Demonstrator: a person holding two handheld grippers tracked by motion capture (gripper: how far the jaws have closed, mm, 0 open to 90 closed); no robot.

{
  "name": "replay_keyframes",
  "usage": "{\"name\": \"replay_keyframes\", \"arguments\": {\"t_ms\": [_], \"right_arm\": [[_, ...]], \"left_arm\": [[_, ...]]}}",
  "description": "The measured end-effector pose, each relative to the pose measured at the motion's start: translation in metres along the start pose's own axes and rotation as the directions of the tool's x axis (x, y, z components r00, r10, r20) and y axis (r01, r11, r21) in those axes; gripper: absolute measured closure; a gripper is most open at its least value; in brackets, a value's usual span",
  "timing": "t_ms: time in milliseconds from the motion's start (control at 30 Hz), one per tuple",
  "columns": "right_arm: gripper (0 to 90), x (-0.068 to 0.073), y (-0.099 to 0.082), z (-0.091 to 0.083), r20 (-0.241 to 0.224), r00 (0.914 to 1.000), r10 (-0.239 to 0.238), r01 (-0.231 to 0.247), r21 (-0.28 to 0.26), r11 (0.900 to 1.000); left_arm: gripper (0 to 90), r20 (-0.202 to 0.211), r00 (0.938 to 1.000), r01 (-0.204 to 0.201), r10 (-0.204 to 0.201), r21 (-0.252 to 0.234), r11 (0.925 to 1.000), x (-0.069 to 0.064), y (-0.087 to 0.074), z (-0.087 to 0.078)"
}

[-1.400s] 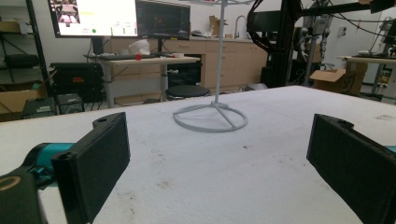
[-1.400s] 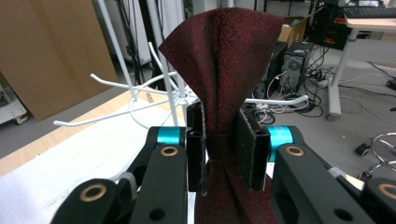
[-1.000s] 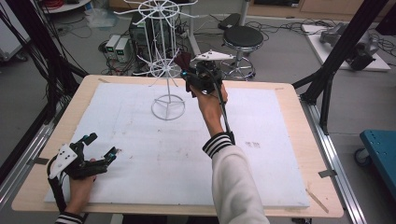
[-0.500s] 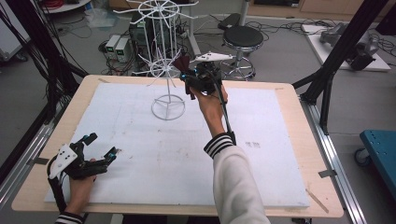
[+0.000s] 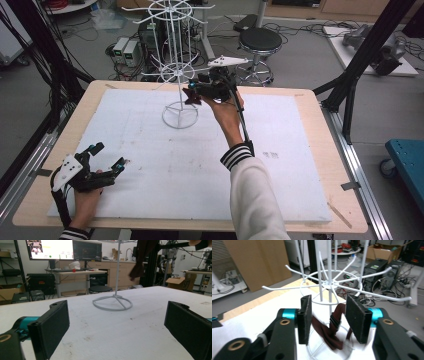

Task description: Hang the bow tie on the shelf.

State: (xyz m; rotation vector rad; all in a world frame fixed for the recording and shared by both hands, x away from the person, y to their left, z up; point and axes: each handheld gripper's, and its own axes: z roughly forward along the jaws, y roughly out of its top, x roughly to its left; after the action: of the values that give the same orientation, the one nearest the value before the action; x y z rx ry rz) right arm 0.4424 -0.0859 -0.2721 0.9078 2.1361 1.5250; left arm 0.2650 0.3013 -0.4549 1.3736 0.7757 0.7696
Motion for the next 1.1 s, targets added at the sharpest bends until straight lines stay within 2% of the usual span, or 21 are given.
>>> {"name": "replay_keyframes", "arguments": {"t_ms": [67,100,233,300,400,667,767,900,1067,1100], "right_arm": [[42.5,0.001,0.001,-0.001,-0.033,0.9993,-0.018,0.018,0.008,0.9998],[36.2,0.003,0.001,-0.001,-0.032,0.9991,-0.028,0.029,0.008,0.9996],[1.2,0.009,0.001,-0.003,-0.011,0.9964,-0.084,0.084,0.003,0.9964],[0.6,0.012,0.001,-0.007,0.005,0.9961,-0.088,0.089,-0.045,0.9950],[0.6,0.011,-0.001,-0.016,-0.017,0.9946,-0.102,0.100,-0.105,0.9895],[0.6,0.000,-0.021,-0.044,-0.020,0.9967,-0.079,0.076,-0.137,0.9877],[0.6,-0.002,-0.030,-0.061,-0.016,0.9958,-0.090,0.087,-0.166,0.9824],[0.6,-0.003,-0.047,-0.090,-0.011,0.9934,-0.115,0.110,-0.217,0.9699],[0.6,-0.001,-0.076,-0.128,0.000,0.9891,-0.147,0.141,-0.286,0.9476],[0.6,-0.001,-0.081,-0.134,0.001,0.9895,-0.145,0.139,-0.291,0.9465]], "left_arm": [[6.4,0.000,1.0000,0.002,-0.002,0.000,1.0000,0.000,0.000,0.000],[6.4,0.000,1.0000,0.002,-0.002,0.000,1.0000,0.000,0.000,0.000],[6.4,0.000,1.0000,0.001,-0.001,0.001,1.0000,0.000,0.000,0.000],[6.4,0.000,1.0000,-0.001,0.001,0.000,1.0000,0.000,0.000,0.000],[6.4,0.000,1.0000,0.000,0.000,-0.001,1.0000,0.000,0.000,0.000],[6.4,0.000,1.0000,0.001,-0.001,0.000,1.0000,0.000,0.000,0.000],[6.4,-0.001,1.0000,-0.001,0.001,0.000,1.0000,0.000,0.000,0.000],[6.4,-0.001,1.0000,-0.006,0.006,0.002,1.0000,-0.001,0.000,0.000],[6.4,0.000,1.0000,-0.007,0.007,0.002,1.0000,-0.001,0.000,0.000],[6.4,-0.001,1.0000,-0.007,0.007,0.002,1.0000,-0.001,0.000,0.000]]}}
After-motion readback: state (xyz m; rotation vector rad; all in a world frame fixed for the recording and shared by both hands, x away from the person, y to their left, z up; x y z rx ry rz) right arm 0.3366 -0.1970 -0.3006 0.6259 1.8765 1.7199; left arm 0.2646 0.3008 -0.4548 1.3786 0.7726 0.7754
